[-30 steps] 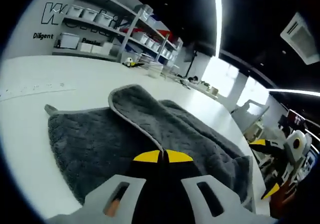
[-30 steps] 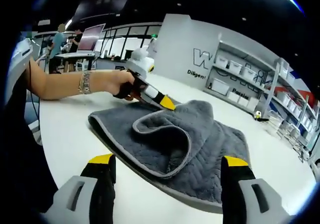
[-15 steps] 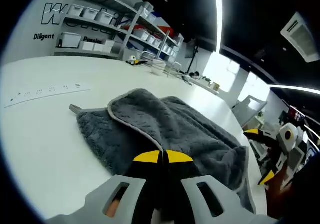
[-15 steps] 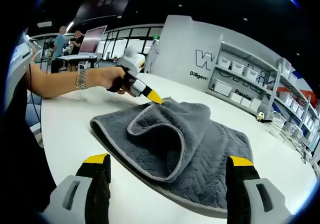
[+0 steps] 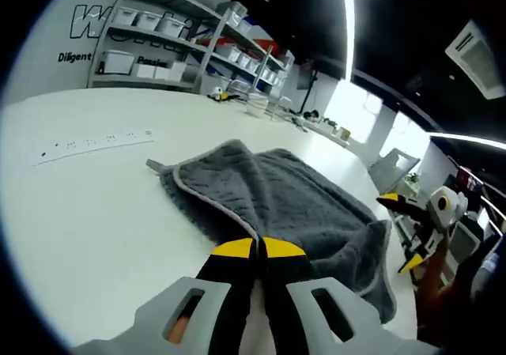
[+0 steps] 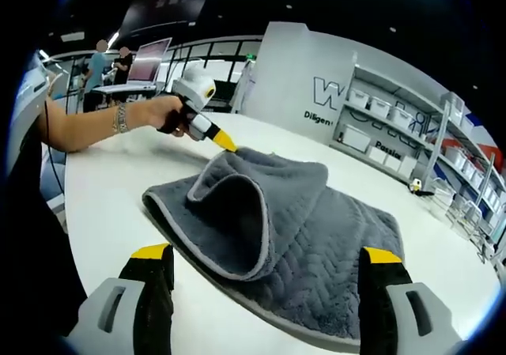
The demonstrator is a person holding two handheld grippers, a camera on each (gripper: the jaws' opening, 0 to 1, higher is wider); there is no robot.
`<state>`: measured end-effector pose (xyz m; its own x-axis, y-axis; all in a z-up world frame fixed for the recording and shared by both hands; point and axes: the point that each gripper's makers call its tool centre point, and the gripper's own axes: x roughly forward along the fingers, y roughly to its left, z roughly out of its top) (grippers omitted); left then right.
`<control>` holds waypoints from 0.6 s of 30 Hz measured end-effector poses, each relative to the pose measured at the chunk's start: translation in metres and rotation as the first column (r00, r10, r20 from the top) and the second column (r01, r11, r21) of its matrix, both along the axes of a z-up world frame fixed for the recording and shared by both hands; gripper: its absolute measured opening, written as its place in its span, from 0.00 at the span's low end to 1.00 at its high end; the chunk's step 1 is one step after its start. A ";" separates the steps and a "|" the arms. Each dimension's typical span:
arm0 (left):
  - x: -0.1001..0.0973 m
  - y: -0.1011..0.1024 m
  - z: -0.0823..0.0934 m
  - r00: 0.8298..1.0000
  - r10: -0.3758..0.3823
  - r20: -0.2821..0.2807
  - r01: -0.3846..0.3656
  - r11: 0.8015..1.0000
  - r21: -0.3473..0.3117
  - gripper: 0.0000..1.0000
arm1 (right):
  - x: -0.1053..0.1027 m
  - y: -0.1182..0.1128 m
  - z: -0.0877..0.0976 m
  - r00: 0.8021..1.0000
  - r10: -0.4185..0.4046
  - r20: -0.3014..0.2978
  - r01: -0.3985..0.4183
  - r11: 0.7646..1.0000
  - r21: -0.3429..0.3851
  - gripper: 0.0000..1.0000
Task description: Open the folded towel by lifting each exposed corner and separating the folded layers until the towel lies flat within the target outline without major curled edges
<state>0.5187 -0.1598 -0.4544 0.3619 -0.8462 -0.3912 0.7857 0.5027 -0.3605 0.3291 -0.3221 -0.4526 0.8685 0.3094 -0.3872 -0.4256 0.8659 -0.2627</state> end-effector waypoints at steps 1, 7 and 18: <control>0.001 0.004 0.001 1.000 0.011 0.018 -0.012 1.000 0.007 0.02 | 0.000 0.000 0.000 1.000 0.000 -0.005 0.000 1.000 0.001 0.99; -0.002 0.023 0.009 0.999 0.020 0.034 -0.020 1.000 0.004 0.02 | 0.002 0.003 -0.004 1.000 0.006 -0.023 -0.006 1.000 -0.013 0.99; -0.008 0.073 0.016 0.994 0.063 0.089 -0.068 0.996 0.059 0.02 | 0.006 0.009 -0.006 0.999 0.021 -0.033 -0.022 0.999 -0.032 0.99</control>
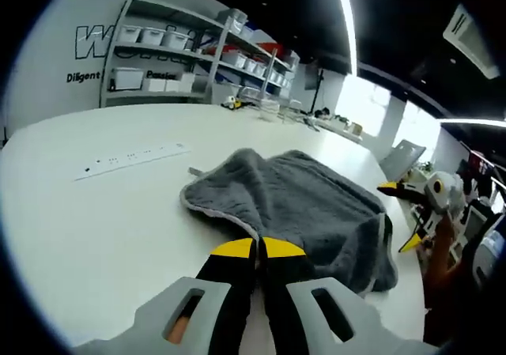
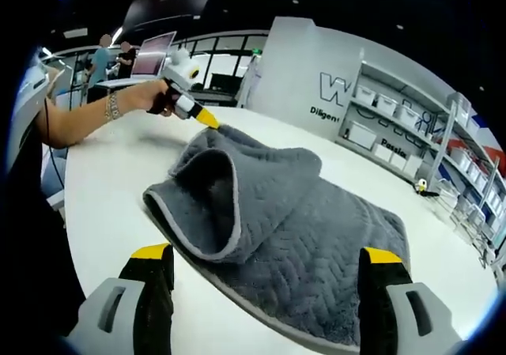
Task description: Open the folded towel by lifting each exposed corner and separating the folded layers until the towel lies flat within the target outline without major curled edges
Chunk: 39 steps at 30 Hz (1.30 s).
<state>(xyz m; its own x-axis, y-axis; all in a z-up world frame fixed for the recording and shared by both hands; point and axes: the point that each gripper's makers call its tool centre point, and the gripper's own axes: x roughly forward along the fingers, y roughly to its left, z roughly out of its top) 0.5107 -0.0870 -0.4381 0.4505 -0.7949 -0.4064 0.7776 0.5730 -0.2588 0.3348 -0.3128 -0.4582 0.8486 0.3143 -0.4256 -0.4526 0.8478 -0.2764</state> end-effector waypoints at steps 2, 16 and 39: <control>-0.001 0.009 -0.002 1.000 0.004 -0.001 -0.004 1.000 0.008 0.02 | 0.001 0.000 0.000 1.000 0.002 -0.002 -0.002 1.000 -0.004 0.99; -0.010 0.063 -0.029 0.998 0.033 -0.054 -0.028 0.996 0.086 0.02 | 0.005 0.004 -0.003 1.000 0.010 -0.024 -0.011 1.000 -0.015 0.99; -0.012 0.164 -0.053 0.986 0.166 -0.035 -0.150 0.949 0.279 0.02 | 0.009 0.005 -0.003 0.999 0.015 -0.037 -0.016 0.999 -0.037 0.99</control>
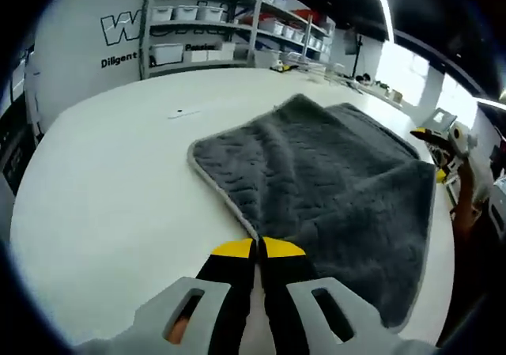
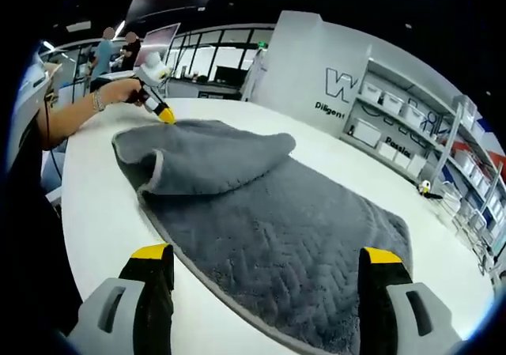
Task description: Open the folded towel by lifting each exposed corner and separating the folded layers until the towel lies flat within the target outline without major curled edges
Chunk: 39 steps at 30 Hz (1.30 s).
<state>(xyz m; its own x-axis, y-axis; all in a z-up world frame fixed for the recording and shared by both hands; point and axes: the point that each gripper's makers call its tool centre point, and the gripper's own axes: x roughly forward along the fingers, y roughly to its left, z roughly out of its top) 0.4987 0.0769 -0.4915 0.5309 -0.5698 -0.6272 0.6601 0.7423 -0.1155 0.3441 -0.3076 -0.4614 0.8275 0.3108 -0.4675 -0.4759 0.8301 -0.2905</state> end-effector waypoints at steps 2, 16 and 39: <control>0.000 0.008 0.000 1.000 0.011 0.002 -0.011 1.000 0.000 0.02 | 0.001 0.000 -0.002 1.000 0.001 -0.008 -0.001 1.000 -0.010 0.99; 0.000 0.077 -0.001 0.990 0.139 0.022 -0.140 0.987 0.073 0.02 | 0.005 0.007 -0.002 1.000 0.020 -0.015 -0.021 1.000 -0.019 0.99; 0.003 0.128 0.000 0.978 0.197 0.073 -0.208 0.957 0.202 0.02 | 0.003 0.004 0.000 1.000 0.011 -0.015 -0.012 1.000 -0.017 0.99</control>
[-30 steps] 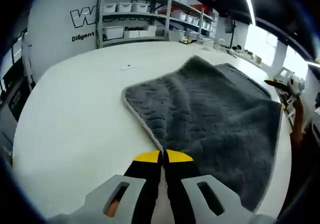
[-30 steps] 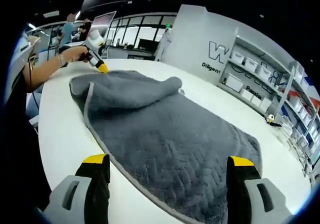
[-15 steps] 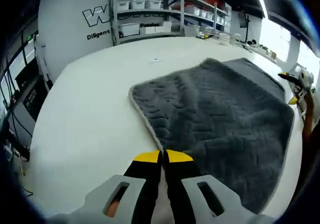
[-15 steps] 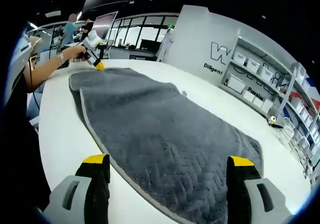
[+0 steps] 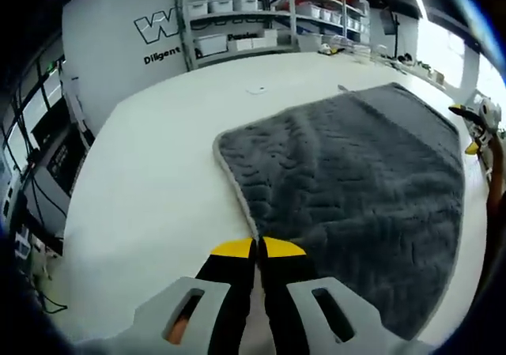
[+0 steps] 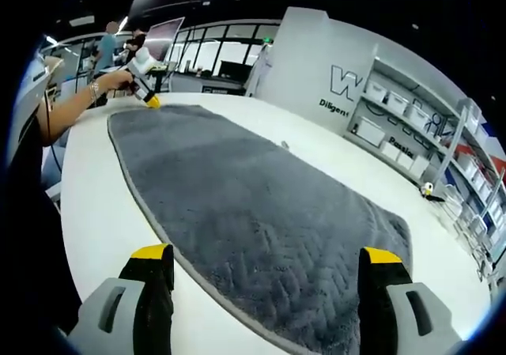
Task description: Open the folded towel by lifting each exposed corner and separating the folded layers until the towel lies flat within the target outline without major curled edges
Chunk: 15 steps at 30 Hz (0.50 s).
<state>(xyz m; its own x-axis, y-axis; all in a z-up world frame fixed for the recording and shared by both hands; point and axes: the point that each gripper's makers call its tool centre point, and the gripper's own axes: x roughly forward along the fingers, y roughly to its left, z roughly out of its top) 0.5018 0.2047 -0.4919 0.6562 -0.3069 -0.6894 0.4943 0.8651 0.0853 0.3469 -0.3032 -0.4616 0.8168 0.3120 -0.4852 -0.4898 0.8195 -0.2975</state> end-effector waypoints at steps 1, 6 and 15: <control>0.000 0.003 0.000 1.000 0.003 0.001 -0.003 1.000 0.007 0.02 | 0.000 0.000 0.000 1.000 0.000 -0.001 0.000 1.000 -0.001 0.99; 0.000 0.011 0.000 1.000 0.018 0.000 -0.018 1.000 0.018 0.03 | 0.000 0.000 -0.001 1.000 -0.002 -0.003 0.002 1.000 -0.004 0.99; -0.001 0.031 0.000 0.998 0.061 0.001 -0.061 0.998 0.035 0.03 | 0.000 -0.001 0.000 1.000 -0.004 -0.002 0.004 1.000 0.000 0.99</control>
<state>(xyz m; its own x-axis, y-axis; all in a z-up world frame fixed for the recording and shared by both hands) 0.5010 0.2361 -0.4915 0.6725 -0.2425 -0.6992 0.4411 0.8900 0.1156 0.3467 -0.3043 -0.4619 0.8173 0.3081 -0.4868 -0.4867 0.8215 -0.2970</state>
